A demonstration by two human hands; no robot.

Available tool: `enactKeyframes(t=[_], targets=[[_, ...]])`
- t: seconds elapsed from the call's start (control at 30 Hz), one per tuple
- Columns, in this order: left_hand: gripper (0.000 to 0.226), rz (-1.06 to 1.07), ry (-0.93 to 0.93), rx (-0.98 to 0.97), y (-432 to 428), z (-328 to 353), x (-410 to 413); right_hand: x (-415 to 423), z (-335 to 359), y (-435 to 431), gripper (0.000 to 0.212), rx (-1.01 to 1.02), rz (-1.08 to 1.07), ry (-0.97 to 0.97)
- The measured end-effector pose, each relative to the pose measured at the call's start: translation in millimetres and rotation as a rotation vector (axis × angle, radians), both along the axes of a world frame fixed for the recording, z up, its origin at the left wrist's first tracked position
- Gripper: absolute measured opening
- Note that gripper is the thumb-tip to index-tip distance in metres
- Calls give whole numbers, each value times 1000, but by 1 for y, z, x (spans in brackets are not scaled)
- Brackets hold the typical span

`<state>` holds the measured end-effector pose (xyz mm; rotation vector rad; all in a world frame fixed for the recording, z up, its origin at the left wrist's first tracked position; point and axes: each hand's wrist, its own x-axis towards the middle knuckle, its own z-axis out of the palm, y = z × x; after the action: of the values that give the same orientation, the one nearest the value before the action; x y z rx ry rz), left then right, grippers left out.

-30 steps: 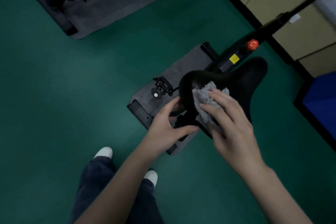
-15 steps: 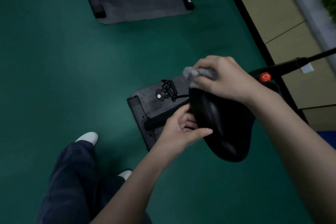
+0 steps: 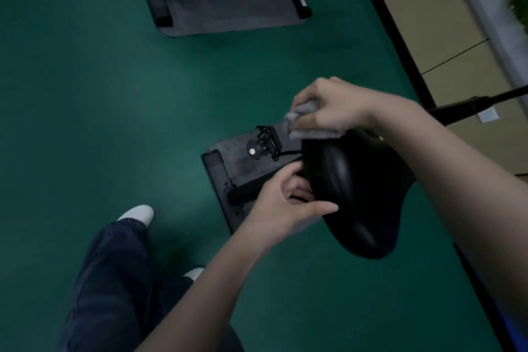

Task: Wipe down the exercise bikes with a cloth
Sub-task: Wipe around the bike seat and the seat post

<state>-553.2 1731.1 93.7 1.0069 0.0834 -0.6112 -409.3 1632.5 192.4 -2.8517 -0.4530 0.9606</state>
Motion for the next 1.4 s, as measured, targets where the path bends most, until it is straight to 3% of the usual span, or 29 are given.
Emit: enactKeyframes(t=[0.17,0.33,0.5,0.63,0.8,0.87,1.03,1.4], targets=[[71,-49,-36,27,3,-1,5,13,-9,-37,9,66,-375,17],[69,-89,-62,48,5,-2,8,-1,-8,-69,28,10,-558,15],[68,-106,-79,53,7,-3,11,-16,-7,-67,12,114,-529,-145],[70,-136,-116,130,8,-2,14,-29,1,-68,17,173,-463,-207],[124,-225,-270,371,18,7,29,-43,9,-78,16,75,-448,-256],[131,-270,-395,497,22,14,37,-54,11,-75,19,85,-433,-340],[131,-427,-697,719,26,33,63,-86,7,-75,25,125,-429,-566],[129,-674,-946,888,19,54,99,-75,4,-102,17,-83,-527,-727]])
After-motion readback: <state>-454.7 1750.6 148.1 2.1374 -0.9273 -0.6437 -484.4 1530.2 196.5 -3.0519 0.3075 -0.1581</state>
